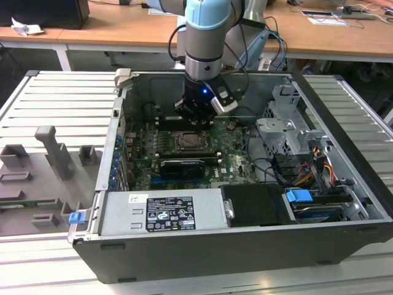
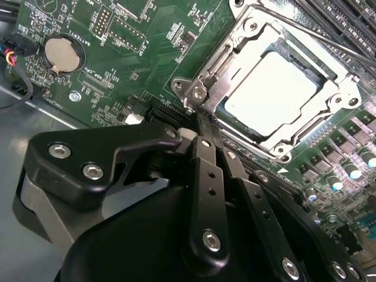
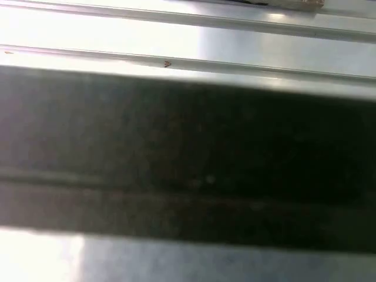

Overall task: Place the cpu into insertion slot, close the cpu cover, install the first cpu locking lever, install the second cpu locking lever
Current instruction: 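Install the first cpu locking lever, then install the second cpu locking lever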

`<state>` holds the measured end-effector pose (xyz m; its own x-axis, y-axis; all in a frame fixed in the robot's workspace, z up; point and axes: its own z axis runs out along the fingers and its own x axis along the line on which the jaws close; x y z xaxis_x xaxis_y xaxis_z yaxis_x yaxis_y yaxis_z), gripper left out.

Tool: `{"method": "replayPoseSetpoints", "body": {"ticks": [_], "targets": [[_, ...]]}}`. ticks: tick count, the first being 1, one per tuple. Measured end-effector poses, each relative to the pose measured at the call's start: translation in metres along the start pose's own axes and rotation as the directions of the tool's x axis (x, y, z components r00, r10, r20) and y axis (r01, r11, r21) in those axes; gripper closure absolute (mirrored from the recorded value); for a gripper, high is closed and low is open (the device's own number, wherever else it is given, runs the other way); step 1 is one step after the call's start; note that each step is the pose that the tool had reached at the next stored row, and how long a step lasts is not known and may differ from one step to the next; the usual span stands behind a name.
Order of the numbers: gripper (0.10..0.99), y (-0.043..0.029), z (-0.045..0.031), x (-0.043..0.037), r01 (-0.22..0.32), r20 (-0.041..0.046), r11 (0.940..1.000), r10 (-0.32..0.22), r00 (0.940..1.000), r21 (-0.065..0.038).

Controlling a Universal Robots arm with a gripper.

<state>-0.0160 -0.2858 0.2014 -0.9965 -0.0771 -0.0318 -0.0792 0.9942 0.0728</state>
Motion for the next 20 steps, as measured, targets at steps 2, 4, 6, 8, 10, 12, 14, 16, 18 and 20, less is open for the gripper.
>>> {"method": "replayPoseSetpoints", "body": {"ticks": [2, 4, 6, 8, 10, 12, 14, 16, 18, 20], "targets": [[0.980, 0.0001, -0.0025, -0.0001, 0.000, -0.0002, 1.0000, 0.000, 1.0000, 0.001], [0.980, 0.0003, -0.0057, -0.0001, 0.000, -0.0003, 1.0000, 0.000, 1.0000, 0.000], [0.980, 0.0009, -0.0137, -0.0004, 0.000, -0.0002, 1.0000, 0.000, 1.0000, 0.000], [0.980, -0.0005, -0.0139, -0.0003, 0.000, -0.0003, 1.0000, 0.000, 1.0000, 0.000], [0.980, -0.0025, -0.0140, -0.0001, 0.000, -0.0003, 1.0000, 0.000, 1.0000, 0.000], [0.980, -0.0057, -0.0142, 0.0001, 0.000, -0.0003, 1.0000, 0.000, 1.0000, 0.000], [0.980, -0.0075, -0.0144, 0.0003, 0.000, -0.0002, 1.0000, 0.000, 1.0000, 0.001], [0.980, -0.0089, -0.0145, 0.0004, 0.000, -0.0003, 1.0000, 0.000, 1.0000, 0.000], [0.980, -0.0096, -0.0146, 0.0004, 0.000, -0.0004, 1.0000, 0.000, 1.0000, 0.001], [0.980, -0.0106, -0.0146, 0.0005, 0.000, -0.0003, 1.0000, 0.000, 1.0000, 0.000]]}}
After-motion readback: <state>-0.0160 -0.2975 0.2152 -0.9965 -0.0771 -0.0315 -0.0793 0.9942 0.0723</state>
